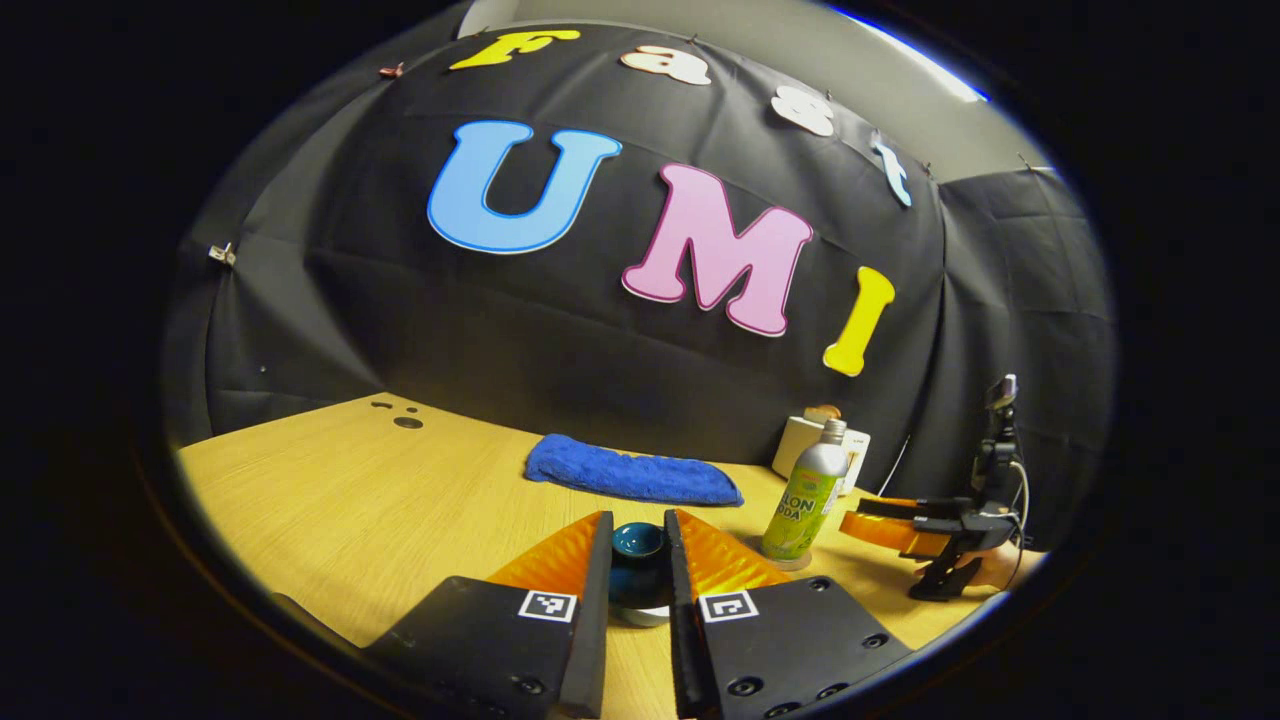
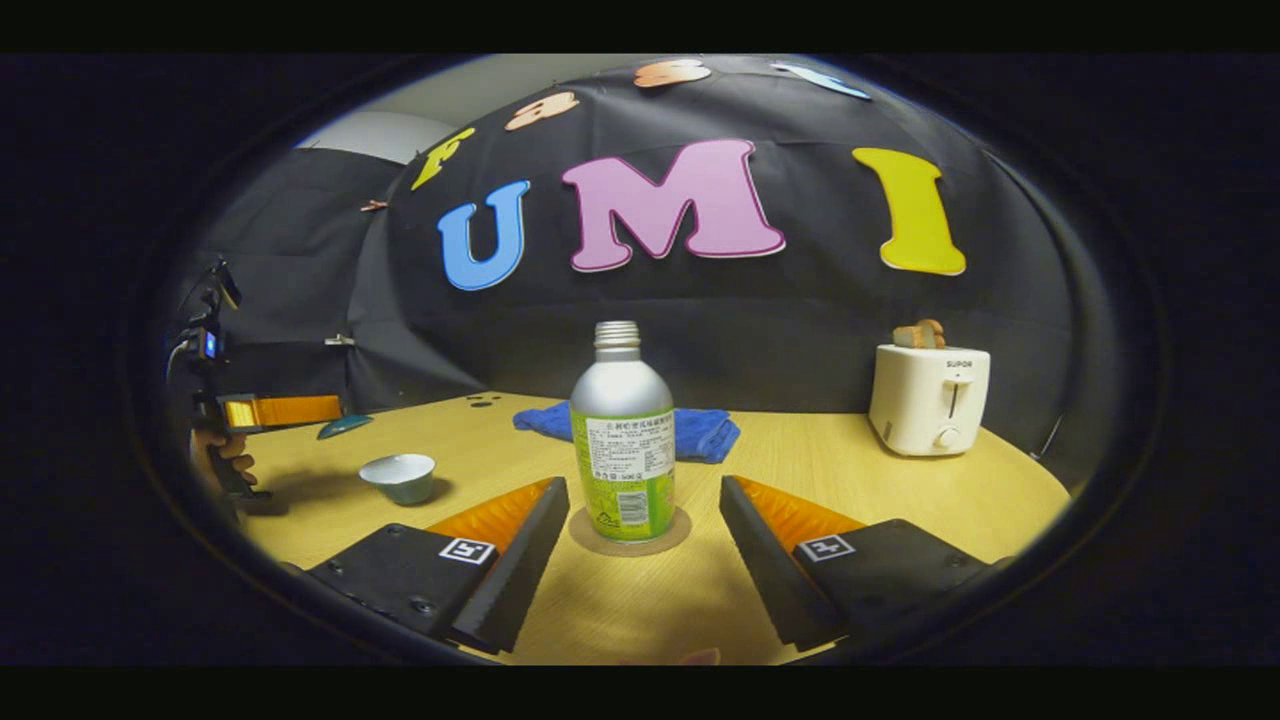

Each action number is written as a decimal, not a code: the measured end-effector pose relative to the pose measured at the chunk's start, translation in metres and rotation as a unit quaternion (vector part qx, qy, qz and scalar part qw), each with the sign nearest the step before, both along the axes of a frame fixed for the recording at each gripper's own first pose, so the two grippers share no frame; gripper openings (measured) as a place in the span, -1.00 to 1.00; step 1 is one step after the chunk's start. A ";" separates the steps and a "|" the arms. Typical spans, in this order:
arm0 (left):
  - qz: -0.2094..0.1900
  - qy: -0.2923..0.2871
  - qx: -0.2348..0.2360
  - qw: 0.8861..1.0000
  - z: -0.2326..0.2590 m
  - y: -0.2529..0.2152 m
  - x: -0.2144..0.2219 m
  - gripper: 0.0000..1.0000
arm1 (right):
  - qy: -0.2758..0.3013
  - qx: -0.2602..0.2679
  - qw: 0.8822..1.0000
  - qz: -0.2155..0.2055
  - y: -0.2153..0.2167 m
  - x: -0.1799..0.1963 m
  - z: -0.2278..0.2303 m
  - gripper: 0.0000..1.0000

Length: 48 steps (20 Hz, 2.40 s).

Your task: Open the teacup lid with one hand, grasp the water bottle and pour water into the teacup with the other hand; after pouring, place the water bottle on the coaster and then close the teacup lid.

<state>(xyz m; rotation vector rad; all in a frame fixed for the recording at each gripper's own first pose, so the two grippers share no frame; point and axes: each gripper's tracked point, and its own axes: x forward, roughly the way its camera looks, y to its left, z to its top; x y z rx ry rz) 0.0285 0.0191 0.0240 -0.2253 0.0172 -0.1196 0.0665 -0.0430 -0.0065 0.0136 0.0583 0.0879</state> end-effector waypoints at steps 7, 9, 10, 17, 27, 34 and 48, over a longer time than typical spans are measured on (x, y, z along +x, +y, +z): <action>0.000 0.022 0.059 0.998 -0.017 -0.021 0.021 -0.39 | -0.029 -0.005 0.999 -0.016 0.002 -0.022 0.008 0.87; 0.002 0.026 0.070 0.997 -0.021 -0.023 0.026 -0.39 | -0.030 -0.006 0.999 -0.036 -0.004 -0.023 0.008 0.87; 0.002 0.030 0.073 0.997 -0.024 -0.026 0.029 -0.39 | -0.031 -0.007 0.999 -0.043 -0.006 -0.023 0.009 0.87; 0.010 0.055 0.101 0.993 -0.039 -0.031 0.040 -0.39 | -0.031 -0.007 0.998 -0.048 -0.006 -0.023 0.009 0.87; 0.023 0.087 0.132 0.987 -0.049 -0.032 0.043 -0.33 | -0.030 -0.006 0.998 -0.048 -0.006 -0.024 0.009 0.87; 0.020 0.092 0.134 0.987 -0.050 -0.034 0.040 -0.14 | -0.030 -0.006 0.998 -0.048 -0.006 -0.024 0.009 0.87; 0.044 -0.011 0.112 0.993 -0.020 -0.029 0.010 0.94 | -0.031 -0.007 0.998 -0.045 -0.001 -0.033 0.009 0.88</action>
